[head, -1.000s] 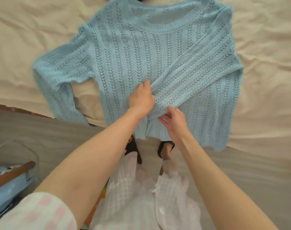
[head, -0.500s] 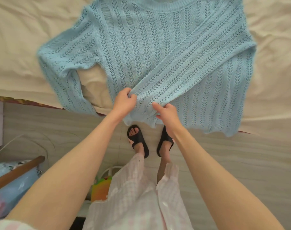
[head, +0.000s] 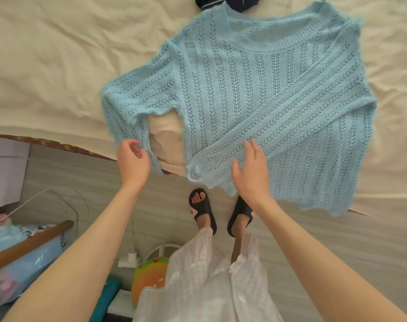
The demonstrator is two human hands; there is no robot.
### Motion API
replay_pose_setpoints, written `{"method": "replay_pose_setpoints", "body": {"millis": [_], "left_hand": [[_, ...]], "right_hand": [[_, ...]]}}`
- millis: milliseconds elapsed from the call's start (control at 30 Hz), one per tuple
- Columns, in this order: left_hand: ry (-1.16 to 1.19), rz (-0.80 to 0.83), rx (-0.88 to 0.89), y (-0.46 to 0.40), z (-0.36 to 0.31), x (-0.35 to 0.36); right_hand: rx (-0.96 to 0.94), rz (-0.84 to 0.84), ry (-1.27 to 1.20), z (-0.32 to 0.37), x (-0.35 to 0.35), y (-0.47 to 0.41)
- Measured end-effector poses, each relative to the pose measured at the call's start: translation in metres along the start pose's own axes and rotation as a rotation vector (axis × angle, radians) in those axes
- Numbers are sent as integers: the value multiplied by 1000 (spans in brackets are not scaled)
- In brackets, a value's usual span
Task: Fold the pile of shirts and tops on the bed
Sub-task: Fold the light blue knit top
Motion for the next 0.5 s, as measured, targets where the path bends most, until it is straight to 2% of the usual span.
{"method": "replay_pose_setpoints", "body": {"millis": [67, 133, 200, 267, 367, 500], "left_hand": [[68, -24, -148, -26, 15, -12], [50, 52, -223, -48, 29, -14], [37, 150, -241, -62, 38, -11], [141, 238, -271, -69, 46, -7], [272, 322, -291, -76, 54, -7], [190, 366, -179, -74, 56, -26]], "right_hand": [[-193, 84, 168, 27, 9, -16], [-313, 175, 306, 49, 23, -30], [-371, 252, 392, 63, 40, -41], [-372, 326, 434, 69, 55, -50], [-288, 408, 365, 68, 67, -57], [-135, 346, 13, 81, 67, -49]]}}
Point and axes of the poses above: each hand's wrist, its own y-axis away from the middle knuckle, its own x-axis out of the palm, z = x × y, the point moved 4 cm from there along -y, towards the middle knuckle, and after that the axes turned 11 degrees about -y, right-handed, at the moved point
